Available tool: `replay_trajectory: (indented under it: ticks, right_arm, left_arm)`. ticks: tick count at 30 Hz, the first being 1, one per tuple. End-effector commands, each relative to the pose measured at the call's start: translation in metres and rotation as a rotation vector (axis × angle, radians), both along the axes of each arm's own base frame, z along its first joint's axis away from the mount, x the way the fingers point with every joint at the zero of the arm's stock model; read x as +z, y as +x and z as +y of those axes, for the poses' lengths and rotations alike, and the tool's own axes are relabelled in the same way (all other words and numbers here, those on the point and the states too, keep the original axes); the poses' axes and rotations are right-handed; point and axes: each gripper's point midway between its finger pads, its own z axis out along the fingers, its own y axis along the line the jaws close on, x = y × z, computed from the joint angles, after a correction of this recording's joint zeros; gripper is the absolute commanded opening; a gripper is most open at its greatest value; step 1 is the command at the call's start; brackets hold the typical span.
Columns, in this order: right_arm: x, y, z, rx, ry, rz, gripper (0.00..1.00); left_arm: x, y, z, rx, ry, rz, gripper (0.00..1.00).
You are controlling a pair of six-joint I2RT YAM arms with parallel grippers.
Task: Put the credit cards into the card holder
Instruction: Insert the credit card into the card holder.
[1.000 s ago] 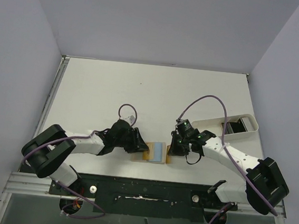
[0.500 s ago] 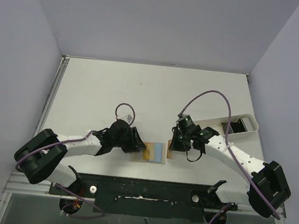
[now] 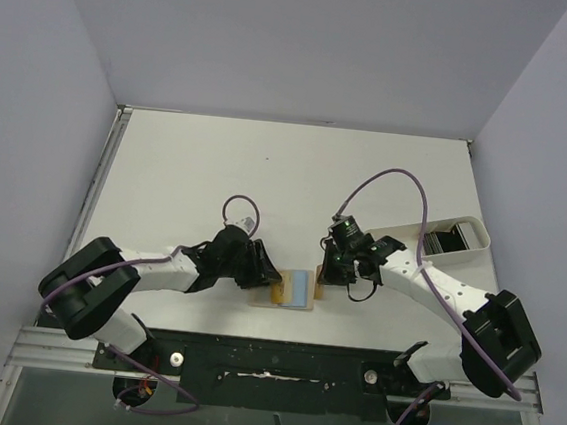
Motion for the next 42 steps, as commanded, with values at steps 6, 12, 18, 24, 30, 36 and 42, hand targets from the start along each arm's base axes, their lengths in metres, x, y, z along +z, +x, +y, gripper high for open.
replay_trajectory:
  ticks: [6, 12, 18, 24, 30, 36, 42]
  right_arm:
    - [-0.001, 0.008, 0.011, 0.018, 0.032, -0.028, 0.0]
    - [-0.006, 0.005, 0.014, 0.016, 0.049, -0.017, 0.0]
    - [-0.006, 0.005, 0.015, 0.018, 0.05, -0.016, 0.0]
    - [-0.008, 0.005, 0.014, 0.015, 0.049, -0.012, 0.0]
    - [-0.011, 0.003, 0.015, 0.01, 0.053, -0.005, 0.0]
    - [-0.011, 0.004, 0.015, 0.009, 0.054, -0.006, 0.0]
    - [-0.012, 0.004, 0.019, 0.011, 0.064, 0.001, 0.0]
  left_arm:
    - [0.007, 0.007, -0.023, -0.01, -0.057, -0.01, 0.43]
    - [0.01, 0.007, -0.029, -0.024, -0.078, -0.014, 0.43]
    - [0.015, 0.004, -0.038, -0.034, -0.111, -0.018, 0.43]
    - [0.022, 0.002, -0.047, -0.05, -0.128, -0.024, 0.43]
    - [0.032, 0.002, -0.052, -0.053, -0.148, -0.042, 0.43]
    - [0.036, 0.002, -0.056, -0.059, -0.157, -0.046, 0.43]
    - [0.035, 0.0, -0.064, -0.07, -0.176, -0.037, 0.43]
